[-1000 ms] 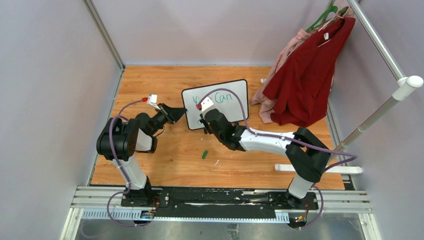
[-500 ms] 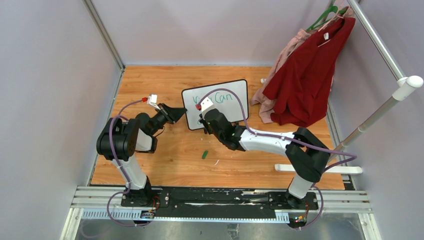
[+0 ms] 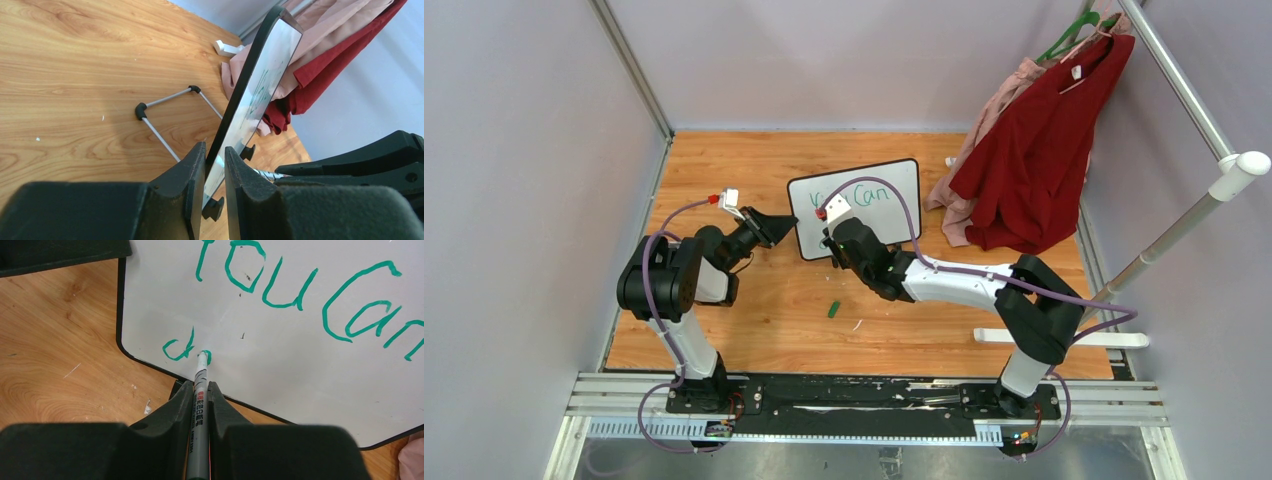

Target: Write a sentence on the whiteboard

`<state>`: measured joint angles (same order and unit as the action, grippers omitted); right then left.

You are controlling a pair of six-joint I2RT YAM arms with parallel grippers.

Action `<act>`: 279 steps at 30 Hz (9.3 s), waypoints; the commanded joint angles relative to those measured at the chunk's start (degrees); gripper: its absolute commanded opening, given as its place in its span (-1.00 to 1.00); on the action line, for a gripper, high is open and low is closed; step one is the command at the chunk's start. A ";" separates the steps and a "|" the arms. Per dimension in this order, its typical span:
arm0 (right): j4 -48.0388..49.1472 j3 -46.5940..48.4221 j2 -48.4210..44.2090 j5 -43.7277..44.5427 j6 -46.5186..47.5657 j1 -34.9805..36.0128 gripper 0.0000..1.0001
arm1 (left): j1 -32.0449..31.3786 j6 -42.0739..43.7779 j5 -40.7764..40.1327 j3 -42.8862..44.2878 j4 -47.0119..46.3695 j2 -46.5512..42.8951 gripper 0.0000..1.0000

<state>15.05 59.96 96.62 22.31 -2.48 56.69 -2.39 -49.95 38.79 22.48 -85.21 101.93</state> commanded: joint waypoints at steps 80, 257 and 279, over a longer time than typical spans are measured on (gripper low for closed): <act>-0.17 -7.48 -5.42 3.00 -2.72 -4.84 -1.00 | -0.74 0.74 0.85 -0.33 -3.18 -1.20 -0.14; 0.51 -5.51 -8.07 -1.74 -5.27 -9.86 -1.00 | -1.13 0.82 0.84 -0.70 -3.07 -2.14 -0.14; 0.71 -9.74 -10.61 -1.21 -5.98 -10.81 -1.00 | -1.17 0.82 0.85 -0.77 -3.03 -2.10 -0.14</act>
<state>15.42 51.53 87.20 19.62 -8.38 46.83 -3.09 -49.93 38.98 22.35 -85.27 101.08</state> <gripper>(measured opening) 0.172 0.430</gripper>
